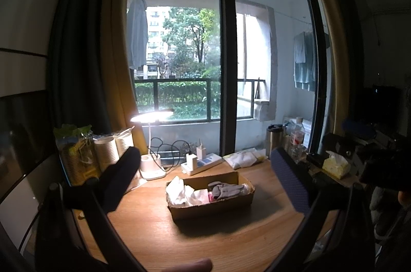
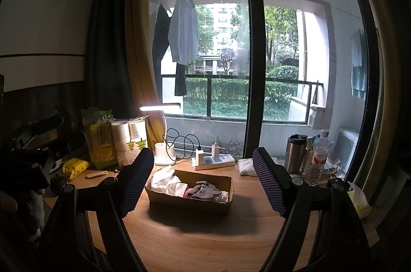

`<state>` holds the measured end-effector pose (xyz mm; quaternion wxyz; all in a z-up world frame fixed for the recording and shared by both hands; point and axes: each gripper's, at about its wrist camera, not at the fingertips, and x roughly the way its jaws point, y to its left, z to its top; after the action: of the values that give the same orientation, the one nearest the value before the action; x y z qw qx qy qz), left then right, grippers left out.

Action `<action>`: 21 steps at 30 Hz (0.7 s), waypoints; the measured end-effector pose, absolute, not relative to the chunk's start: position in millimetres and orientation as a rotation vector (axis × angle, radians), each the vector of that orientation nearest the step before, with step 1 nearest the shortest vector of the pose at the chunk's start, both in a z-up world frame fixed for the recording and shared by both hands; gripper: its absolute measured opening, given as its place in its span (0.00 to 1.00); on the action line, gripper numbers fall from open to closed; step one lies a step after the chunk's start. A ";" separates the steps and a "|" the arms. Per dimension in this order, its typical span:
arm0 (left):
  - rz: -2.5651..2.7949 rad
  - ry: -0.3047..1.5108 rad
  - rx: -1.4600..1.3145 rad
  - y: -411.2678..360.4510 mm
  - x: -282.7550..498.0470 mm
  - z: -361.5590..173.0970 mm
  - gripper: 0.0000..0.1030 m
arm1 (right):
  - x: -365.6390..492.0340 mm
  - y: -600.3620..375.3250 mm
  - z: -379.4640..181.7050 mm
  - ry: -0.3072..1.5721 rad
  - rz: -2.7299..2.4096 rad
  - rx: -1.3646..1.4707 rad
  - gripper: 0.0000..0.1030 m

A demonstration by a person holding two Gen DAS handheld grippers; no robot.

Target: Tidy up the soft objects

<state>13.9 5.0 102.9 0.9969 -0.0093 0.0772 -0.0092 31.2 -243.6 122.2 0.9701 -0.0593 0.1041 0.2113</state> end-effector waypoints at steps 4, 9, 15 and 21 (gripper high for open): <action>-0.020 0.156 -0.017 3.5 13.8 102.9 0.99 | 31.1 -243.6 122.5 0.215 0.428 -0.119 0.80; -0.025 0.162 -0.017 2.0 16.0 101.9 0.99 | 31.6 -244.2 123.2 0.216 0.427 -0.118 0.80; -0.028 0.165 -0.017 0.9 17.3 100.7 0.99 | 32.5 -243.3 122.8 0.217 0.426 -0.117 0.80; -0.027 0.167 -0.016 0.7 17.5 100.5 0.99 | 32.5 -243.3 122.8 0.218 0.426 -0.118 0.80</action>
<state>17.5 0.7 100.5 0.9964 -0.0079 0.0835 -0.0133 32.5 -243.3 122.8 0.9698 -0.0582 0.1078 0.2111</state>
